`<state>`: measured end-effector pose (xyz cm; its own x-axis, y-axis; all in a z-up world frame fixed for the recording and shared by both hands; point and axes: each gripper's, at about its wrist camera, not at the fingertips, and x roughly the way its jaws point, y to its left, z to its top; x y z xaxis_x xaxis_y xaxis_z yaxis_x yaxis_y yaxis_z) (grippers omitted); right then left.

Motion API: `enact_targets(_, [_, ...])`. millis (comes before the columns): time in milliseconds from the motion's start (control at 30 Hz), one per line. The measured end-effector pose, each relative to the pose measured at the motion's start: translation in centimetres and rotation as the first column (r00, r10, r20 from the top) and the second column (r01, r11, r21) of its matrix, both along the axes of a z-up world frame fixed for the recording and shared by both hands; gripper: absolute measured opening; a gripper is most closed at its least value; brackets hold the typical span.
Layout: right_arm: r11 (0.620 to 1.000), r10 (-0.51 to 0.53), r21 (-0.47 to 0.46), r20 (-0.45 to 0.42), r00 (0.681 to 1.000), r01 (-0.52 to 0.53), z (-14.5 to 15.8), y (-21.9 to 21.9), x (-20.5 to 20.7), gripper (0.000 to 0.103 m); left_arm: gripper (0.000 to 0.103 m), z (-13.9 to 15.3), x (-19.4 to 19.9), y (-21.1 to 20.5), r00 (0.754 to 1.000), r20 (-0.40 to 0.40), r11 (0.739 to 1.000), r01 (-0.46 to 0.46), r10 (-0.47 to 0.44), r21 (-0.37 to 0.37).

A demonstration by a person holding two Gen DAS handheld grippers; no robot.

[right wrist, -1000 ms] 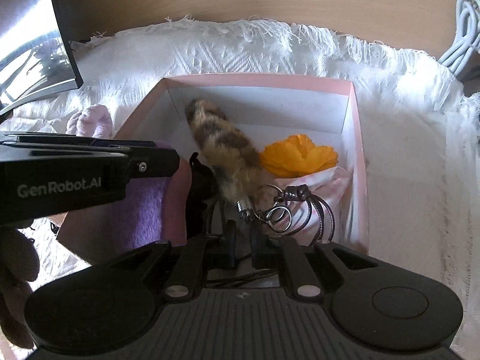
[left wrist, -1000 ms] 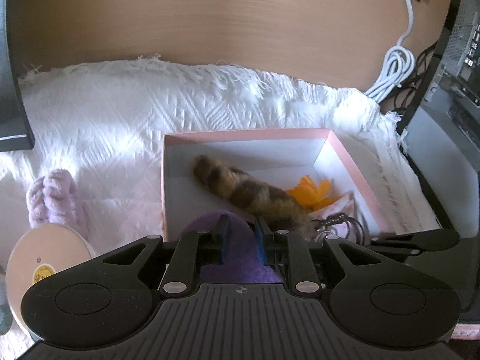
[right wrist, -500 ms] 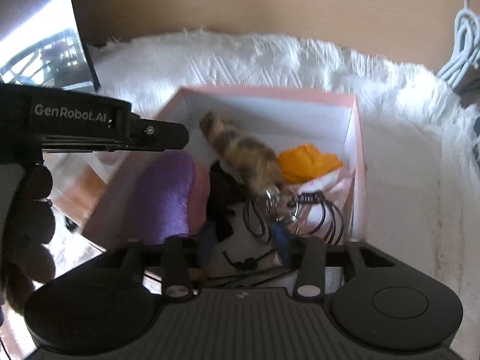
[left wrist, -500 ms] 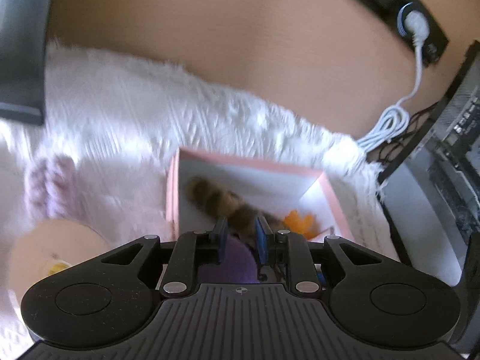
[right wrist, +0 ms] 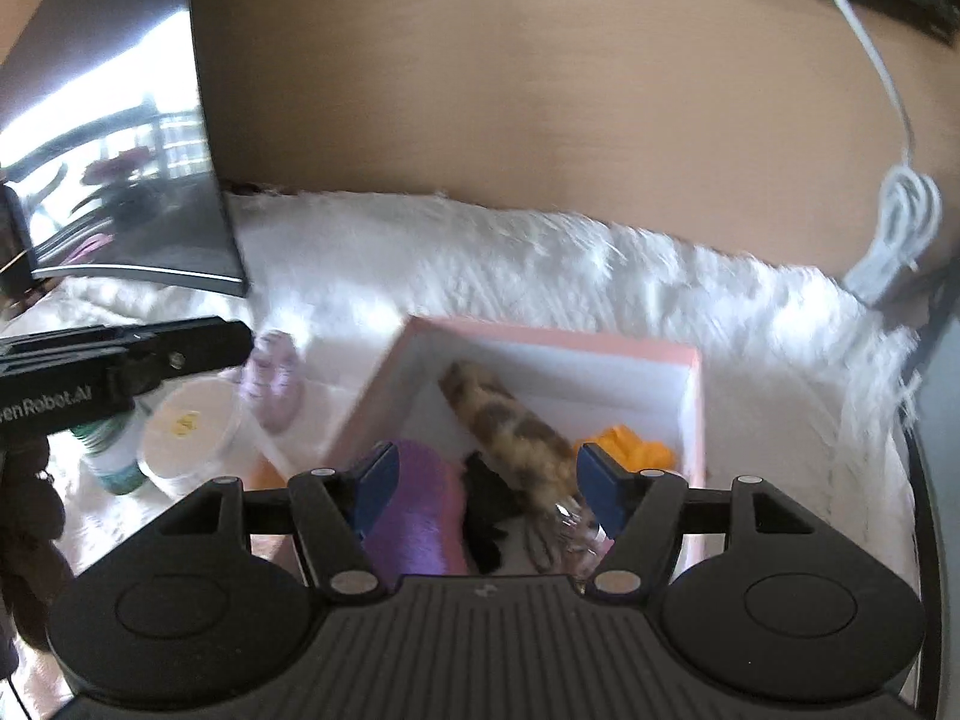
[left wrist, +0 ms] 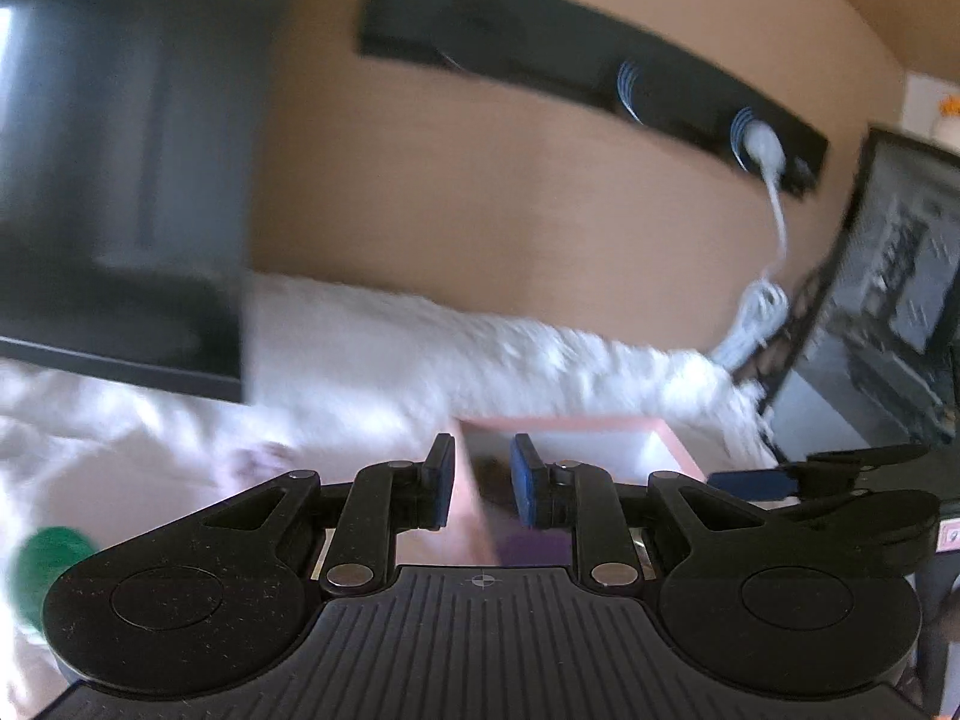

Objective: Organize soft objects
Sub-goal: 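Reach the left tool to the black cable and close on it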

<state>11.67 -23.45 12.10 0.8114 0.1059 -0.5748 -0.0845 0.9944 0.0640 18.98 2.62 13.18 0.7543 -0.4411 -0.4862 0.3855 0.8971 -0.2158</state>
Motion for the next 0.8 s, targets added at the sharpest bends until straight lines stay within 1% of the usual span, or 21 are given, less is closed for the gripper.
enact_targets(67, [1.000,0.026,-0.014,0.014,1.000,-0.026,0.8,0.9,0.1,0.066,0.023,0.2,-0.4,2.6,0.999,0.018,0.999,-0.045,0.045,-0.022])
enact_targets(133, [0.998,0.058,-0.019,0.025,0.998,-0.057,1.7,1.9,0.1,0.066,0.023,0.0,-0.5,4.9,0.996,0.017,0.995,-0.092,0.092,-0.024])
enact_targets(200, [0.996,0.092,-0.015,0.028,0.995,-0.092,2.5,2.9,0.4,0.066,0.023,-0.6,-0.7,6.7,0.991,-0.004,0.991,-0.137,0.137,-0.008])
enact_targets(267, [0.992,0.127,-0.022,0.032,0.991,-0.126,3.1,4.1,0.4,0.066,0.023,-1.7,-0.9,7.7,0.990,-0.028,0.990,-0.139,0.139,0.020])
enact_targets(400, [0.983,0.174,-0.063,0.036,0.984,-0.172,3.5,6.5,0.2,0.066,0.023,-5.0,-2.1,7.4,0.995,-0.077,0.992,-0.054,0.063,0.117])
enact_targets(467, [0.979,0.192,-0.079,0.028,0.981,-0.190,3.4,7.5,0.5,0.066,0.023,-6.9,-2.4,6.8,0.993,-0.101,0.987,-0.040,0.056,0.154])
enact_targets(567, [0.976,0.204,-0.087,0.015,0.979,-0.202,3.4,8.3,0.9,0.066,0.023,-9.3,-2.4,6.3,0.988,-0.141,0.988,-0.045,0.066,0.149])
enact_targets(633, [0.974,0.207,-0.094,0.007,0.978,-0.206,3.2,8.7,1.0,0.066,0.023,-10.6,-2.1,6.1,0.985,-0.152,0.986,-0.058,0.081,0.154])
enact_targets(733, [0.973,0.208,-0.105,-0.005,0.978,-0.207,2.8,8.9,1.0,0.066,0.023,-11.7,-1.6,5.5,0.983,-0.138,0.972,-0.092,0.124,0.215])
enact_targets(800, [0.972,0.207,-0.109,-0.014,0.978,-0.207,2.7,8.9,1.3,0.066,0.023,-12.1,-1.3,5.7,0.985,-0.134,0.975,-0.081,0.110,0.207])
